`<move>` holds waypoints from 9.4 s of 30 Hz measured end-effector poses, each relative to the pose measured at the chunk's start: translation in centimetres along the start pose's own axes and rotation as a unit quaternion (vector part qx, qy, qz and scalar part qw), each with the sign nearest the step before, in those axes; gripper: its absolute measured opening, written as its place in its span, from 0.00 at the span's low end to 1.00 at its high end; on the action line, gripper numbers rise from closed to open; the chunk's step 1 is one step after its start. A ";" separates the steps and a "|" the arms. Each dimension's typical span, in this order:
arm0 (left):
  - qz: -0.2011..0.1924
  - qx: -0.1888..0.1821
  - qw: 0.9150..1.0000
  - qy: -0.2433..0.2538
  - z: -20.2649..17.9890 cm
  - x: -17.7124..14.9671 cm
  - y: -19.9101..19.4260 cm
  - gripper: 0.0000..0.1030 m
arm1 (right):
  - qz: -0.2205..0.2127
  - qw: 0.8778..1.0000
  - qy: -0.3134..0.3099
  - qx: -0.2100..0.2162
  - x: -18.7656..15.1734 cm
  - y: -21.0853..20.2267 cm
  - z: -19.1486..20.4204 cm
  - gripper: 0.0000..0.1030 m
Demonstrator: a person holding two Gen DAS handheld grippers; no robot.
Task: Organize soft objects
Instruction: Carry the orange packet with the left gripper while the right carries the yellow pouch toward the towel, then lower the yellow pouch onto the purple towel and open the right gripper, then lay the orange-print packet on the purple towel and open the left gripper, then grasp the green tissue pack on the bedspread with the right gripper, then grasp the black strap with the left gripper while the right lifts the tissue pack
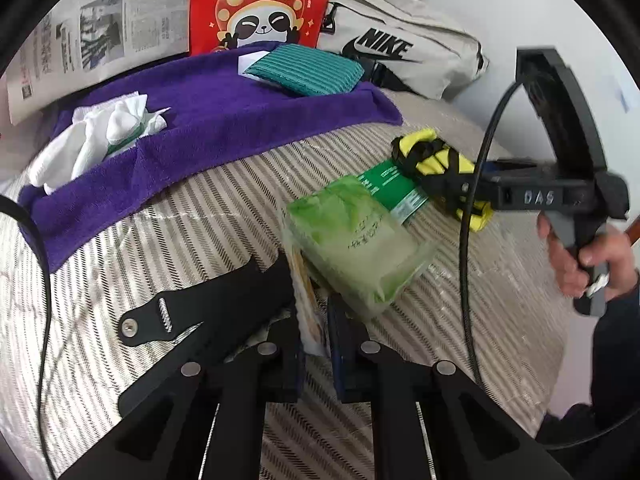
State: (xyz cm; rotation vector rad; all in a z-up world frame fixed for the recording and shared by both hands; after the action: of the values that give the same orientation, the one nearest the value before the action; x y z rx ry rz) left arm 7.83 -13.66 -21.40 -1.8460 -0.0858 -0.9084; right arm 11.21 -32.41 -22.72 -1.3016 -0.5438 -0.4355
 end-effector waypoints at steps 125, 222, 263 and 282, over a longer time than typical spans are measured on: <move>-0.102 0.035 0.987 -0.115 17.3 14.8 -4.8 0.04 | 0.056 0.988 -0.136 0.037 13.7 11.6 11.4 0.75; -0.034 0.178 0.973 -0.145 13.2 -0.6 -7.5 0.74 | 0.003 0.998 -0.052 -0.021 -1.0 2.3 11.3 0.76; -0.010 0.087 0.995 0.036 7.1 -2.2 -1.9 1.00 | -0.046 0.997 -0.041 -0.045 -3.4 -0.8 3.0 0.58; 0.037 0.031 0.992 0.115 3.1 -2.7 -2.7 0.27 | -0.052 0.996 -0.051 -0.044 -3.4 -1.0 3.3 0.60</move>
State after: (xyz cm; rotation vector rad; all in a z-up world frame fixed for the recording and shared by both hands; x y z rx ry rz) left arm 6.43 -8.95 -21.55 -1.6644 0.0965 -1.0488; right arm 7.48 -29.43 -23.45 -1.3894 -0.6867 -0.4862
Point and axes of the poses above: each gripper's, at about its wrist camera, not at the fingertips, and y roughly the way its jaws point, z to its left, x to its top, the point moved 7 cm from there along y, roughly the way its jaws point, and after that the axes turned 7 degrees about -z, right-handed, at the moved point
